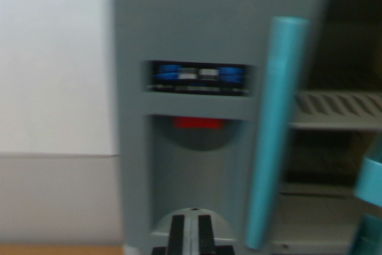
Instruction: Close fridge door
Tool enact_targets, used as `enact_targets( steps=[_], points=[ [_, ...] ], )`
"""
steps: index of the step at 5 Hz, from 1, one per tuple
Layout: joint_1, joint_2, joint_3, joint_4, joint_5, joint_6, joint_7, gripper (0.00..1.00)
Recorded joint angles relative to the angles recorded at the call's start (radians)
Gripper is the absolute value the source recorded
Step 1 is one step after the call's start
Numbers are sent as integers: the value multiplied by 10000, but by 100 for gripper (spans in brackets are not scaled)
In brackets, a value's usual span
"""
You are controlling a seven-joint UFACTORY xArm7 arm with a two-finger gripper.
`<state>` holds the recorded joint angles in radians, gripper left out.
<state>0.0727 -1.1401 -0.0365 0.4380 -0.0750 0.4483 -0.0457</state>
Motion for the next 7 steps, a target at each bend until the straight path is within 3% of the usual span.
enact_targets(
  steps=[1,2,3,4,5,6,7],
  points=[
    [-2,3,-1058,75,0,0,0,100],
    [-2,3,-1058,75,0,0,0,100],
    [-3,57,-2195,376,0,0,0,100],
    [-3,57,-2195,376,0,0,0,100],
    [-3,302,-3141,819,0,-1,0,100],
    [-3,302,-3141,819,0,-1,0,100],
    [-3,897,-3829,1320,0,-3,0,100]
  ],
)
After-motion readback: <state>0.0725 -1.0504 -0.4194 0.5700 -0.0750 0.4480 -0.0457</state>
